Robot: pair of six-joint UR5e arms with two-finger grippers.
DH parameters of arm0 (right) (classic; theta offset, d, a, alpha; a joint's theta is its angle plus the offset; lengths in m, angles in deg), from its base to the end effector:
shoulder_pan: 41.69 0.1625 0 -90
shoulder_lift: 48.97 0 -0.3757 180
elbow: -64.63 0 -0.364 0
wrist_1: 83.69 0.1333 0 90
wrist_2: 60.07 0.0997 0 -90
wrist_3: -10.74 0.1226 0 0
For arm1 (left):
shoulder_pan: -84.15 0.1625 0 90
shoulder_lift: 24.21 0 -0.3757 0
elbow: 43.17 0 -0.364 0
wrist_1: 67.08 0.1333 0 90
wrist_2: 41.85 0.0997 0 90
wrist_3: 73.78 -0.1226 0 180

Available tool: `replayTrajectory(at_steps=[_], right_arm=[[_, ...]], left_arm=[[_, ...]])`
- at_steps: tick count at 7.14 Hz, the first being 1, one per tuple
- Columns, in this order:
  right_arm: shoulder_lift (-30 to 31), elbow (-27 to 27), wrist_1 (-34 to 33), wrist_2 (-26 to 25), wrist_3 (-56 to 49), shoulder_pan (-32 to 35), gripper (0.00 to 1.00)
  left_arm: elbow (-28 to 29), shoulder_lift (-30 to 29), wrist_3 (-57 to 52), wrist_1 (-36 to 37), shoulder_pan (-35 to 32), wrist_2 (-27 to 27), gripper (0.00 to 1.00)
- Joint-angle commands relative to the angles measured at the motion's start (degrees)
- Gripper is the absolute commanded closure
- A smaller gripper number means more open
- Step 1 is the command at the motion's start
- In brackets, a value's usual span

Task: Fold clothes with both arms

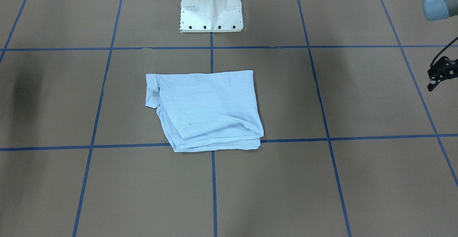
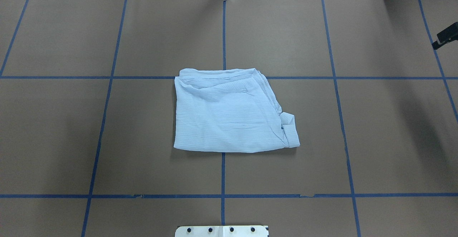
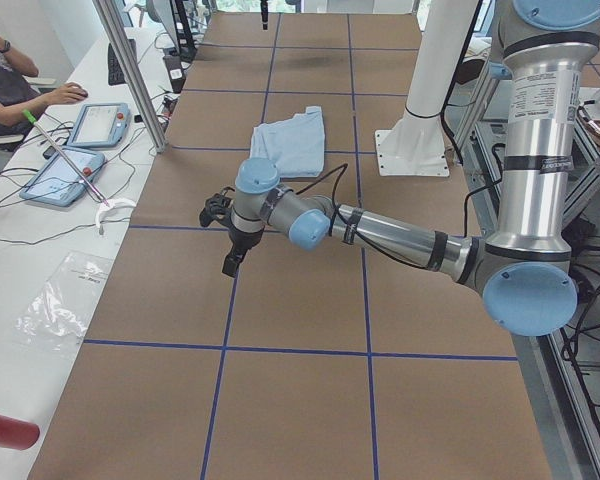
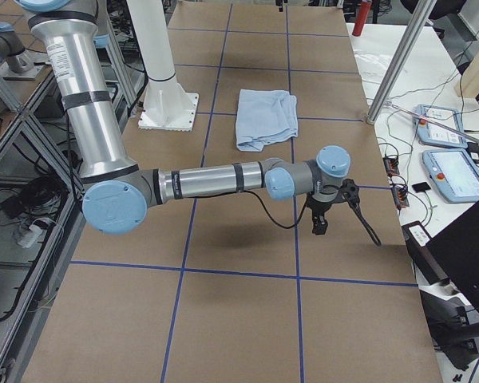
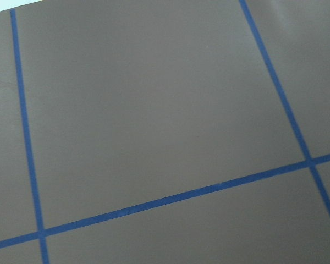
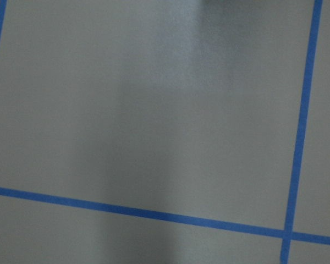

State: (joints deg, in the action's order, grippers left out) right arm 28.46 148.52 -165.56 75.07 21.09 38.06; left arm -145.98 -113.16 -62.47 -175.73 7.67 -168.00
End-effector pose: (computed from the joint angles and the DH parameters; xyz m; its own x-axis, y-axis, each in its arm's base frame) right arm -0.0543 -0.5610 0.5468 0.6825 -0.1252 0.7201 0.0504 0.9909 0.1246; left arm 0.0542 -0.4864 0.4989 0.7409 0.3053 -0.5981 -0.0574 0.9162 0.3966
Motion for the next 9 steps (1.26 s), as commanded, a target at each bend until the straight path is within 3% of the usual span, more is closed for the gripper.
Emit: replayTrajectory(at_steps=[1, 3, 5, 7, 9], right_arm=[[4.0, 2.1, 0.8, 0.0, -0.4, 0.8, 0.00], [6.7, 2.1, 1.4, -0.5, -1.0, 0.8, 0.00], [7.5, 2.3, 0.9, -0.1, -0.3, 1.5, 0.00], [7.5, 2.4, -1.9, 0.3, -0.2, 4.8, 0.00], [5.6, 5.1, -10.3, 0.3, -0.2, 5.5, 0.00]], left_arm=[[3.2, 2.0, -1.8, -2.6, -1.9, -0.8, 0.00], [7.7, 2.2, -1.9, -9.8, -2.0, -0.2, 0.00], [10.3, 4.2, -1.9, -10.1, -2.6, -0.2, 0.00], [9.3, 4.7, -2.2, -5.7, -6.0, -2.1, 0.00], [8.3, 3.4, -2.4, 0.2, -7.3, -2.7, 0.00]])
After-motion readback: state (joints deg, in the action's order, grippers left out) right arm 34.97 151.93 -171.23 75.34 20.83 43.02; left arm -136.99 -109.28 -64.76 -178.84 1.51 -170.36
